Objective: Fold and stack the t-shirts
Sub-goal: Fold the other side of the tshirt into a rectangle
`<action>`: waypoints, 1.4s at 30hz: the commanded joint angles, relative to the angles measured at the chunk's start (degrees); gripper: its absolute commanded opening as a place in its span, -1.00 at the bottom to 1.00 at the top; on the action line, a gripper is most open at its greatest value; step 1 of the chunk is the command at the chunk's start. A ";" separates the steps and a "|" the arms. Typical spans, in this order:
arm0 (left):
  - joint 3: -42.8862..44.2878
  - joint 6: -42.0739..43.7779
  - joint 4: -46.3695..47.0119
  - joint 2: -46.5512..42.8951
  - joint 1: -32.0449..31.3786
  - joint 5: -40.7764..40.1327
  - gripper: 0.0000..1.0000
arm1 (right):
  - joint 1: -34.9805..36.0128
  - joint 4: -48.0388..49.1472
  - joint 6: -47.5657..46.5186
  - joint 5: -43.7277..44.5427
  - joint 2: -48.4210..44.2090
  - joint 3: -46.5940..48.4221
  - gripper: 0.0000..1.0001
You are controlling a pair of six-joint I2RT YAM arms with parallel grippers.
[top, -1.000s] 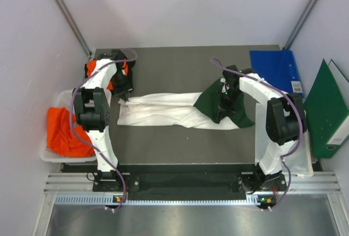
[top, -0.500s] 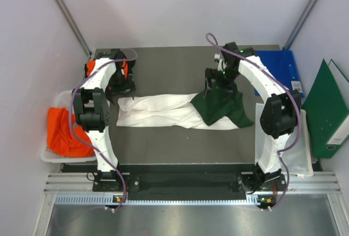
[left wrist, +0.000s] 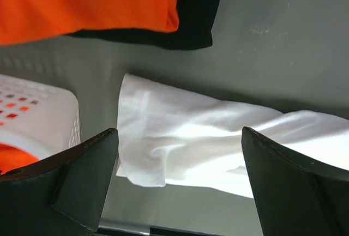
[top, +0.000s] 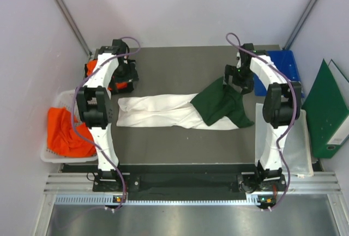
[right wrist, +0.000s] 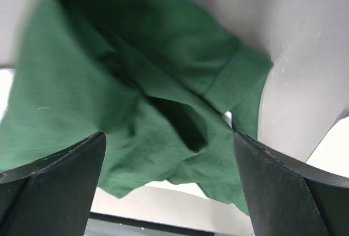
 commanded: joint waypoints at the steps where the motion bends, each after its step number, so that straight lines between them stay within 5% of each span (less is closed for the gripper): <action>1: 4.13 3.09 1.66 2.25 -1.01 -0.50 0.98 | 0.53 0.80 1.44 3.67 -1.20 -1.95 0.99; 9: 3.96 2.13 2.89 4.88 -2.42 0.99 0.98 | 0.53 0.44 1.88 4.38 -4.55 -8.71 0.88; 14: 5.46 1.69 2.45 5.94 -3.65 1.34 0.98 | 0.44 0.45 2.67 2.45 -6.30 -9.86 0.19; 20: 4.58 1.87 2.72 6.47 -4.09 1.34 0.98 | 0.44 4.92 4.43 -1.68 -6.49 -12.76 -0.01; 25: 4.23 1.96 2.37 6.56 -4.26 0.82 0.98 | 0.62 5.89 4.60 -3.62 -6.83 -13.64 -0.74; 31: 2.73 1.87 2.89 6.64 -4.26 0.73 0.98 | 0.53 5.81 3.99 -3.62 -8.85 -13.03 -0.94; 42: 2.99 2.31 2.72 7.35 -4.44 0.82 0.98 | -0.52 -7.81 5.13 -6.07 -14.57 -7.84 -1.00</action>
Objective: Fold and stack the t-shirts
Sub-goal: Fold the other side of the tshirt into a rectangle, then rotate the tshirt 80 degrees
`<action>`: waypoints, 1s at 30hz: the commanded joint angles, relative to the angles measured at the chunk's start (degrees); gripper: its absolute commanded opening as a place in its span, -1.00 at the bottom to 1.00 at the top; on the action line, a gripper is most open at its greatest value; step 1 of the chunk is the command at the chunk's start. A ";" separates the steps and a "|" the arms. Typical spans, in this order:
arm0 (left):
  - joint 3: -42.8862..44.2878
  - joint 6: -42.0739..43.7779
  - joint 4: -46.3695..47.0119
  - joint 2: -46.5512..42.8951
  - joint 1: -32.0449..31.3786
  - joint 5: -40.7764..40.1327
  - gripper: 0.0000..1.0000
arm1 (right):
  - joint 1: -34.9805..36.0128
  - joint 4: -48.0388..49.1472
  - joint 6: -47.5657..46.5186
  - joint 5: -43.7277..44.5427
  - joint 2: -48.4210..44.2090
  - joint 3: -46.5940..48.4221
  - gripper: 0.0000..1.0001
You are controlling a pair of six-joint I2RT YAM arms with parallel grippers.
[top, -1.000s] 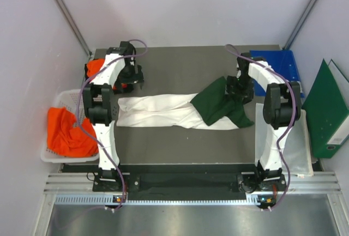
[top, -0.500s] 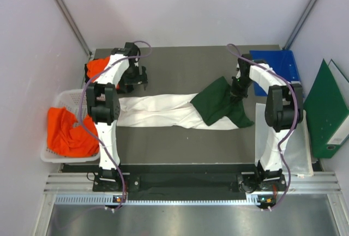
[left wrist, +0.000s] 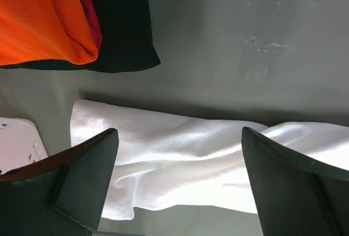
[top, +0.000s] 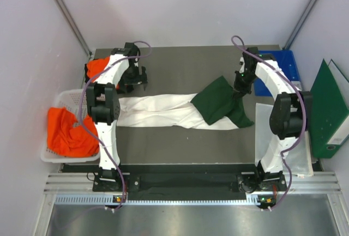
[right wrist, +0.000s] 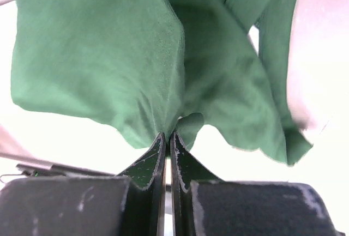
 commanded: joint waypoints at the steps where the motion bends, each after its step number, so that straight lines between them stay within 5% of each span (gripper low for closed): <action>1: 0.33 0.30 0.84 0.75 -0.22 -0.21 0.98 | -0.52 -7.76 0.89 -2.36 -4.14 4.11 -1.00; 17: 4.02 0.83 -0.57 3.21 -0.49 -0.65 0.98 | 1.41 -14.99 -1.30 -1.32 -8.98 -10.74 -0.96; 19: 4.55 0.82 -0.57 3.30 -0.57 -0.47 0.98 | 1.41 -14.81 -1.83 0.00 -8.71 -9.08 -0.58; 21: 4.72 1.09 -0.13 3.04 -0.75 -0.12 0.98 | 1.41 -14.20 -1.83 1.67 -9.06 -7.32 0.12; 24: 4.72 2.05 1.01 2.51 -1.10 1.19 0.98 | 0.80 -12.89 -1.57 6.85 -10.03 -4.41 0.83; 25: 4.64 2.58 1.36 2.42 -1.36 2.94 0.98 | 0.45 -12.01 -1.05 7.91 -10.38 -4.58 0.97; 30: 5.25 5.13 2.59 3.82 -3.64 3.83 0.98 | -5.79 -4.12 2.73 5.64 -14.77 -13.60 0.99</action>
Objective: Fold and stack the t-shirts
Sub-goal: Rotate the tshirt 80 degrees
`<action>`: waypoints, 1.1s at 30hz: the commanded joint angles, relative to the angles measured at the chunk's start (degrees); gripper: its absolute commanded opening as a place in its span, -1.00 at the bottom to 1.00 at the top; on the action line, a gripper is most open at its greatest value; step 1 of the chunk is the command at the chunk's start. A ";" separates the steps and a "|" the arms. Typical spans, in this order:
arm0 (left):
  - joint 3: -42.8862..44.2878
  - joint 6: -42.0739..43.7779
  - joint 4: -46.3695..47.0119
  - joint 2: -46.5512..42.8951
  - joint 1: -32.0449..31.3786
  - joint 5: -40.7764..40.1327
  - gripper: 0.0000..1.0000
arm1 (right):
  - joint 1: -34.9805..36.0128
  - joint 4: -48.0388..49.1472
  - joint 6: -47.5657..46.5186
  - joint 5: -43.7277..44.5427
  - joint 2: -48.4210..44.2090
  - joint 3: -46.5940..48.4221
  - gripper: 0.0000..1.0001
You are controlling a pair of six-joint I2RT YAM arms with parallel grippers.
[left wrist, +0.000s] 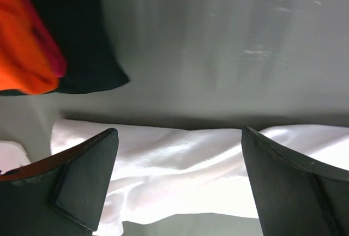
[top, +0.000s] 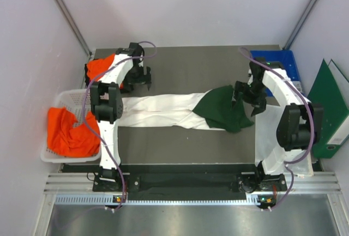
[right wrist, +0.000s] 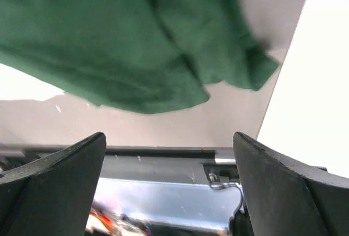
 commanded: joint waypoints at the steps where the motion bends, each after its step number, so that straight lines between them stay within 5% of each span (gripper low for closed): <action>1: 2.78 3.81 2.40 1.33 -2.75 1.87 0.98 | -5.62 6.79 4.57 0.00 -6.16 -7.12 0.99; 15: 5.86 6.20 0.73 8.28 -6.10 1.87 0.93 | -8.88 16.55 5.99 -1.77 -3.01 -17.94 0.99; 22: 4.28 6.55 0.82 7.75 -6.53 3.62 0.67 | -7.65 22.88 7.39 -2.39 1.82 -18.12 0.86; 25: 3.75 6.55 0.64 7.66 -6.71 2.93 0.43 | -7.65 26.48 7.92 -3.26 2.97 -17.86 0.31; 26: 3.58 6.55 0.47 7.58 -6.71 2.84 0.35 | -7.65 28.57 8.27 -3.61 3.15 -17.94 -0.07; 28: 3.40 6.37 0.03 7.49 -6.71 2.66 0.15 | -7.65 30.17 8.80 -4.84 4.11 -17.51 -0.44; 29: 2.96 6.29 -0.15 7.32 -6.71 0.66 0.11 | -7.65 30.61 8.89 -5.19 4.46 -17.07 -0.83; 30: 2.87 6.20 -0.50 7.23 -6.71 0.29 -0.02 | -7.65 30.79 9.06 -5.37 4.81 -16.02 -1.00; 33: 1.73 5.67 -1.03 6.44 -6.71 -1.29 -0.05 | -7.65 31.49 8.89 -4.33 5.78 -12.94 -1.00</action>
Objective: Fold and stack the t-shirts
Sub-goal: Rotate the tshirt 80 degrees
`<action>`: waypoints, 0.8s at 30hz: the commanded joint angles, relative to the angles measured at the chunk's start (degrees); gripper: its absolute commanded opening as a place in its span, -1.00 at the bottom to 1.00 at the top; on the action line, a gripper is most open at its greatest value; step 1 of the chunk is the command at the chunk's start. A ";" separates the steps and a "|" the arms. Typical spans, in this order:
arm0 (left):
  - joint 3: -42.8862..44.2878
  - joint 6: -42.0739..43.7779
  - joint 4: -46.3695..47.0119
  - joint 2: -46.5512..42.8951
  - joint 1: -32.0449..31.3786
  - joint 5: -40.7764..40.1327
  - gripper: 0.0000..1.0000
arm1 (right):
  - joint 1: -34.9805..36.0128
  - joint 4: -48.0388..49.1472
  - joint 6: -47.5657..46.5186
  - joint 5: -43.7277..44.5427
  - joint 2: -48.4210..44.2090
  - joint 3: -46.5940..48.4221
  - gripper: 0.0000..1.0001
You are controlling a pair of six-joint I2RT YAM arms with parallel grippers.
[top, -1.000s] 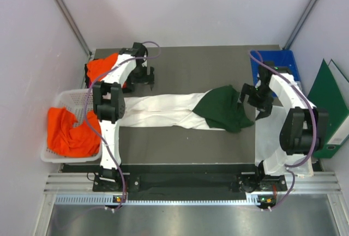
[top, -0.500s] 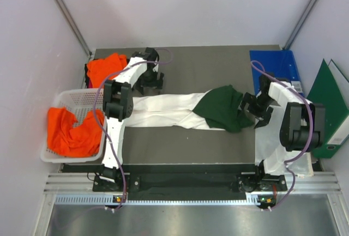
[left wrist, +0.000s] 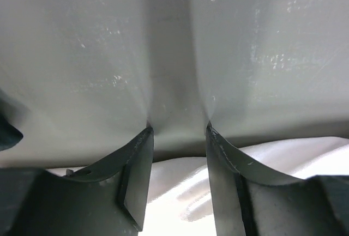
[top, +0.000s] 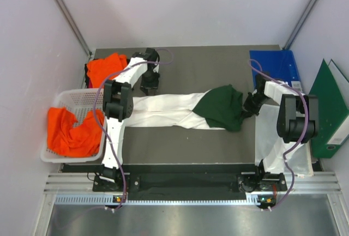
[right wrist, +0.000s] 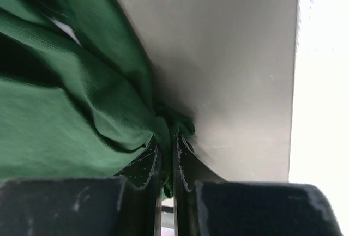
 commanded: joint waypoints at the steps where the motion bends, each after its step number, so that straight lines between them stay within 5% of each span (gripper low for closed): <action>1: -2.99 -0.32 -1.58 -1.76 -0.09 -3.22 -0.04 | 0.46 6.53 0.30 0.31 2.87 5.92 -1.00; 11: -7.82 -4.18 -7.55 -2.64 -0.09 0.29 0.06 | 0.73 15.84 -4.88 -4.69 17.37 29.28 -0.99; 24: -22.41 -7.79 -6.69 -8.35 -2.90 22.25 0.19 | 4.94 30.08 1.08 -7.33 39.34 61.99 -0.91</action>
